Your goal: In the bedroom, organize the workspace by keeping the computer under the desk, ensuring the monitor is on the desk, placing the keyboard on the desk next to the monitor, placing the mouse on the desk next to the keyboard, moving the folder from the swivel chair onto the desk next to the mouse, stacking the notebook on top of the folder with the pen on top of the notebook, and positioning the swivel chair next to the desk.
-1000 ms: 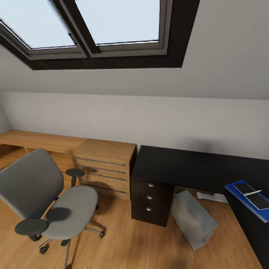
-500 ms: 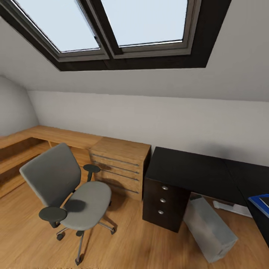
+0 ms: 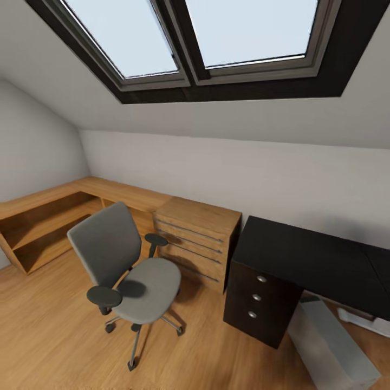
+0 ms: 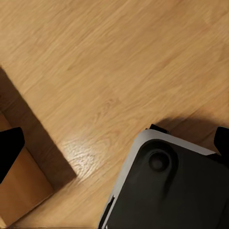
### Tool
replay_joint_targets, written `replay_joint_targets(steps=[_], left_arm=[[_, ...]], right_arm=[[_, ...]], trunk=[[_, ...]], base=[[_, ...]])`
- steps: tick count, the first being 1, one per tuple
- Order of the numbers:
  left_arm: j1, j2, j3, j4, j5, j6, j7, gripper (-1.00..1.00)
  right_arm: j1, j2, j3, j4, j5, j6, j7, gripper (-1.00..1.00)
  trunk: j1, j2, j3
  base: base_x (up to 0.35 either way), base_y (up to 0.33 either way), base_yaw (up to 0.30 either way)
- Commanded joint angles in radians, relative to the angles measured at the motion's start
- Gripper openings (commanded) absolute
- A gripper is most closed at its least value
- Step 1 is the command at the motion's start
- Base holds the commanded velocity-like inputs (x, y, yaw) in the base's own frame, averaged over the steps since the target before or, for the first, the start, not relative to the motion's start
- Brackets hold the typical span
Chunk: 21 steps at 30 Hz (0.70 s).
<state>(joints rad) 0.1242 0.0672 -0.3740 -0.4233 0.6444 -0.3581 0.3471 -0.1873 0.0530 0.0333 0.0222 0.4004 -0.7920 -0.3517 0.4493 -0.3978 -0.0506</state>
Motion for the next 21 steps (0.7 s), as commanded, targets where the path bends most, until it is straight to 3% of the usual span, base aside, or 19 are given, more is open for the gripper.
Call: replay_joint_targets(steps=[1,9,13,17,18,21], left_arm=[[0.0,0.001,-0.009,-0.002,0.006,-0.002,0.008,1.0],[0.0,-0.003,-0.014,-0.002,-0.005,-0.012,0.008,1.0],[0.0,-0.004,-0.016,0.003,-0.023,-0.063,0.009,1.0],[0.0,-0.013,-0.028,0.052,-0.071,-0.158,0.012,1.0],[0.0,-0.025,-0.035,0.076,-0.104,-0.2,0.014,1.0],[0.0,-0.043,-0.041,0.116,-0.158,-0.274,0.018,1.0]], right_arm=[[-0.001,0.0,0.003,0.002,0.007,-0.001,-0.01,1.0],[-0.001,0.001,0.002,0.002,0.006,0.0,-0.01,1.0],[-0.001,0.001,0.002,0.002,0.006,0.0,-0.01,1.0],[-0.001,0.001,0.002,0.002,0.006,0.002,-0.01,1.0],[-0.001,0.002,0.002,0.002,0.006,0.003,-0.01,1.0],[-0.001,0.002,0.002,0.002,0.005,0.004,-0.01,1.0]], trunk=[[0.001,-0.002,-0.002],[0.001,-0.002,-0.002],[0.001,-0.002,-0.002],[0.001,-0.002,-0.002],[0.001,-0.002,-0.002],[0.001,-0.002,-0.002]], base=[[0.0,0.0,0.293],[0.0,0.0,0.293],[0.0,0.0,0.293],[0.0,0.0,0.293],[0.0,0.0,0.293],[0.0,0.0,0.293]])
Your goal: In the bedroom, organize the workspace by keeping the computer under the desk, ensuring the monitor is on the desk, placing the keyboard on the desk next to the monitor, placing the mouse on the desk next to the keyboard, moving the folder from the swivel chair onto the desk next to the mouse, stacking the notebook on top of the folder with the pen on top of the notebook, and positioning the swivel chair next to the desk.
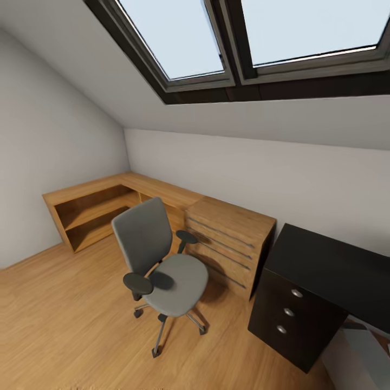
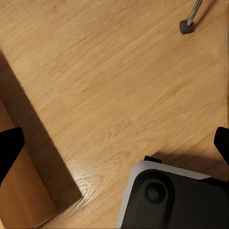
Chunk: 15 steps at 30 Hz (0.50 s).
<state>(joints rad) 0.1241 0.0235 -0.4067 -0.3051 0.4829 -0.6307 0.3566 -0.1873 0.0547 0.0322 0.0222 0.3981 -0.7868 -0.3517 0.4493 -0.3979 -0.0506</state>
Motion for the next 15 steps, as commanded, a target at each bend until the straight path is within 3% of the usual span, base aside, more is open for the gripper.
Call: replay_joint_targets(steps=[1,7,11,15], left_arm=[[0.0,-0.003,-0.009,0.011,-0.011,-0.027,0.011,1.0],[0.0,-0.018,-0.014,0.065,-0.056,-0.192,0.042,1.0],[0.0,-0.021,-0.015,0.077,-0.065,-0.247,0.055,1.0],[0.0,-0.022,-0.017,0.08,-0.068,-0.26,0.058,1.0]], right_arm=[[-0.001,0.0,0.003,0.002,0.007,-0.001,-0.01,1.0],[-0.001,0.0,0.003,0.002,0.007,0.0,-0.01,1.0],[-0.001,0.0,0.003,0.002,0.007,0.0,-0.01,1.0],[-0.001,0.0,0.003,0.002,0.007,0.0,-0.01,1.0]], trunk=[[0.001,-0.002,-0.002],[0.001,-0.002,-0.002],[0.001,-0.002,-0.002],[0.001,-0.002,-0.002]], base=[[0.0,0.0,0.293],[0.0,0.0,0.293],[0.0,0.0,0.293],[0.0,0.0,0.293]])
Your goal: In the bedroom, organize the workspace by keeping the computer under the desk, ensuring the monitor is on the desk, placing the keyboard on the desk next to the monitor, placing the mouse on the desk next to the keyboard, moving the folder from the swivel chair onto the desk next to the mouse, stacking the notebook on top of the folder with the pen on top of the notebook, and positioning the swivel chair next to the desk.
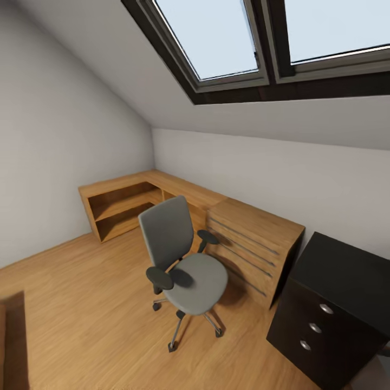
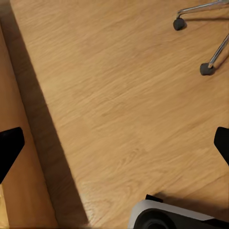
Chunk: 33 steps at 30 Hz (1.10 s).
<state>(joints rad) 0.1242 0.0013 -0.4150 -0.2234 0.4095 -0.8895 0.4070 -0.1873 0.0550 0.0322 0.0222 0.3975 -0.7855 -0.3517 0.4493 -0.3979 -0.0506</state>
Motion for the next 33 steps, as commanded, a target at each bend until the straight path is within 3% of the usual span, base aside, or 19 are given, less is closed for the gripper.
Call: replay_joint_targets(steps=[1,22,26,29,30,33], left_arm=[[0.0,0.001,-0.009,-0.002,0.005,-0.003,0.007,1.0],[0.0,0.01,-0.006,-0.001,0.006,0.054,0.007,1.0],[0.0,0.02,-0.002,-0.001,0.006,0.015,0.008,1.0],[0.0,0.025,-0.003,0.006,0.005,-0.073,0.007,1.0],[0.0,0.025,-0.004,0.022,0.005,-0.128,0.007,1.0],[0.0,0.021,-0.005,0.056,0.002,-0.158,0.007,1.0]], right_arm=[[-0.001,0.0,0.003,0.002,0.008,-0.001,-0.01,1.0],[-0.001,-0.007,-0.003,0.0,0.004,-0.001,-0.011,1.0],[-0.001,-0.054,-0.005,-0.001,0.002,-0.024,-0.012,1.0],[-0.001,-0.085,-0.005,-0.001,0.002,-0.103,-0.012,1.0],[-0.001,-0.095,-0.005,0.0,0.002,-0.162,-0.012,1.0],[0.006,-0.108,-0.006,0.0,0.003,-0.236,-0.017,1.0]], trunk=[[0.001,-0.002,-0.002],[0.001,-0.002,-0.002],[0.001,-0.002,-0.002],[0.001,-0.002,-0.002],[0.001,-0.002,-0.002],[0.001,-0.002,-0.002]], base=[[0.0,0.0,0.293],[0.0,0.0,0.293],[0.0,0.0,0.293],[0.0,0.0,0.293],[0.0,0.0,0.293],[0.0,0.0,0.293]])
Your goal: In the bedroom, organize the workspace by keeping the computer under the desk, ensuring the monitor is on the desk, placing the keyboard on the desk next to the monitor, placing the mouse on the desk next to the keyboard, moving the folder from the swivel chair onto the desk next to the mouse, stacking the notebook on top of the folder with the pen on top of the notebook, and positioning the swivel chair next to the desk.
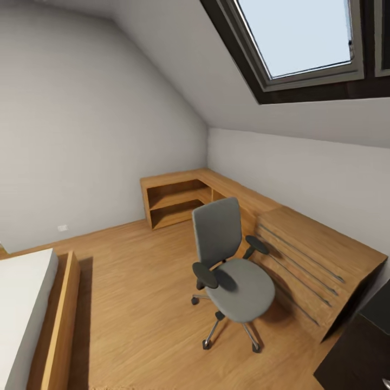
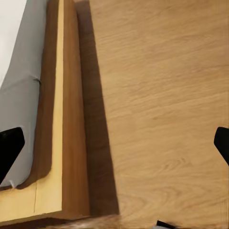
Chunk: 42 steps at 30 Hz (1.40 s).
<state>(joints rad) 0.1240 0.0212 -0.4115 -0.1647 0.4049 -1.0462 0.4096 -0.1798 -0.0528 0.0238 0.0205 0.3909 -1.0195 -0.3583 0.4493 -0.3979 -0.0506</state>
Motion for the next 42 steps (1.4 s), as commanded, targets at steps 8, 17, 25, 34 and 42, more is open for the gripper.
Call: replay_joint_targets(steps=[8,17,25,34,42], left_arm=[[0.0,-0.03,-0.013,0.023,0.005,-0.001,-0.002,1.0],[0.0,-0.033,-0.014,0.025,0.005,-0.001,-0.007,1.0],[0.0,-0.029,-0.012,0.025,0.007,0.0,-0.004,1.0],[0.0,-0.028,-0.011,0.025,0.008,0.006,-0.006,1.0],[0.0,-0.027,-0.012,0.025,0.008,0.006,-0.005,1.0]], right_arm=[[0.011,0.037,0.004,0.003,0.006,-0.028,-0.056,1.0],[0.011,0.073,0.001,0.003,-0.002,-0.028,-0.062,1.0],[0.011,0.072,0.002,0.002,-0.003,-0.028,-0.062,1.0],[0.011,0.073,0.002,0.002,-0.003,-0.023,-0.062,1.0],[0.011,0.073,0.004,0.001,-0.002,0.04,-0.058,1.0]], trunk=[[0.001,-0.002,-0.002],[0.001,-0.002,-0.002],[0.001,-0.002,-0.002],[0.001,-0.002,-0.002],[0.001,-0.002,-0.002]], base=[[0.0,0.0,0.292],[0.0,0.0,0.293],[0.009,-0.004,0.293],[0.183,-0.143,0.293],[0.121,-0.074,0.29]])
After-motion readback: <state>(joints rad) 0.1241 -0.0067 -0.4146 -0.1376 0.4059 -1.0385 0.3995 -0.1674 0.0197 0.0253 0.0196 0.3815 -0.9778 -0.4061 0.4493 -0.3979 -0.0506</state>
